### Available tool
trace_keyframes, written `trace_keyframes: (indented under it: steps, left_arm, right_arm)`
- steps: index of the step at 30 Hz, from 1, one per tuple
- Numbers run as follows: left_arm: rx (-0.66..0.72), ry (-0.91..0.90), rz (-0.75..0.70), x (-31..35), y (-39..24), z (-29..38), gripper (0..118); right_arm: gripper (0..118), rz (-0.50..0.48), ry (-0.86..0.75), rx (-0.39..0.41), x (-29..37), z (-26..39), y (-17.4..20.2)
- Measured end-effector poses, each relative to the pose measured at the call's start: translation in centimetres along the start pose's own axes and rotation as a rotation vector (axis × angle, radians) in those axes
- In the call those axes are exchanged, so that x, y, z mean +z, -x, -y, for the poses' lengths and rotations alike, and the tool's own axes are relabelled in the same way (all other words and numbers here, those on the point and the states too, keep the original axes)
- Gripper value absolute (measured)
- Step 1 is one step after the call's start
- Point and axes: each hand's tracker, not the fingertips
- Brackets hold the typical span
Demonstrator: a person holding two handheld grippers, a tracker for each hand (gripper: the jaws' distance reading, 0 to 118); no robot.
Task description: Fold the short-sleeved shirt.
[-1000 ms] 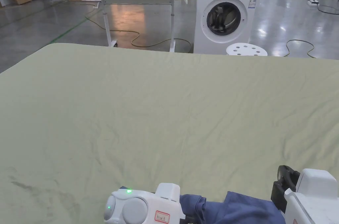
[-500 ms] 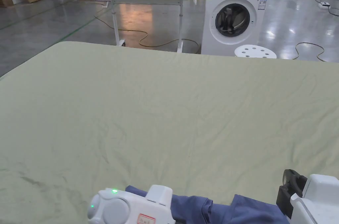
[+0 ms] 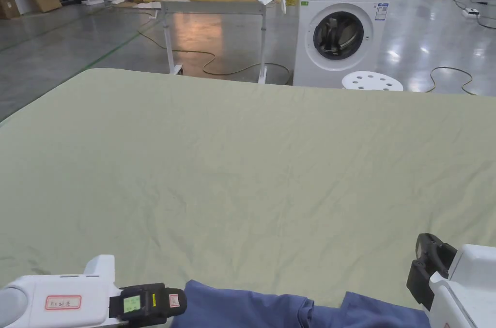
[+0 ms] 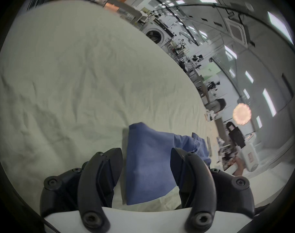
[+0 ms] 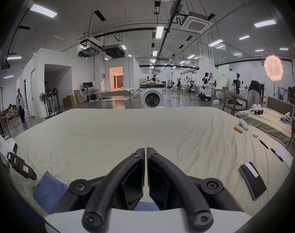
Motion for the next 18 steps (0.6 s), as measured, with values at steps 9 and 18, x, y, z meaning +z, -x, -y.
trace_keyframes:
  steps: [9,18]
  left_arm:
    - [0.149,0.104,0.277,-5.0,4.3,1.6,59]
    - [0.020,0.072,0.197,-4.7,3.1,1.0,8]
  right_arm:
    - [2,-0.011,0.024,0.001,0.0,0.4,0.6]
    - [2,-0.010,0.037,0.013,0.3,0.4,0.3]
